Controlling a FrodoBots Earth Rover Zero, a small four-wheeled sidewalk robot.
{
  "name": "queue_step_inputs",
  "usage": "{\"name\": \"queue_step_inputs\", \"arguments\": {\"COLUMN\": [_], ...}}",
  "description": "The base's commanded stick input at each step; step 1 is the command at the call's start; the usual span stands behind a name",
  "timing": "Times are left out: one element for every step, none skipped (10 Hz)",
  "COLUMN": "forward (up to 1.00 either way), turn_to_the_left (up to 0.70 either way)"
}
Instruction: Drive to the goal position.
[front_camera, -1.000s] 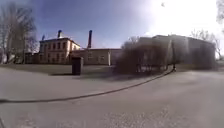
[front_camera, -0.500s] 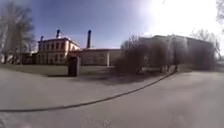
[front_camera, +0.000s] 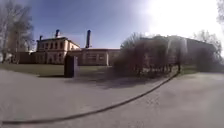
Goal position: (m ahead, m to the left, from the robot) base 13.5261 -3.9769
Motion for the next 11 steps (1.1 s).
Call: {"name": "queue_step_inputs", "arguments": {"forward": [0.85,0.85,0.85,0.85,0.85,0.85,0.85,0.85,0.85,0.85,0.85], "turn_to_the_left": [0.34,0.15,0.0,0.0,0.0,0.0,0.0,0.0,0.0,0.0,0.0]}}
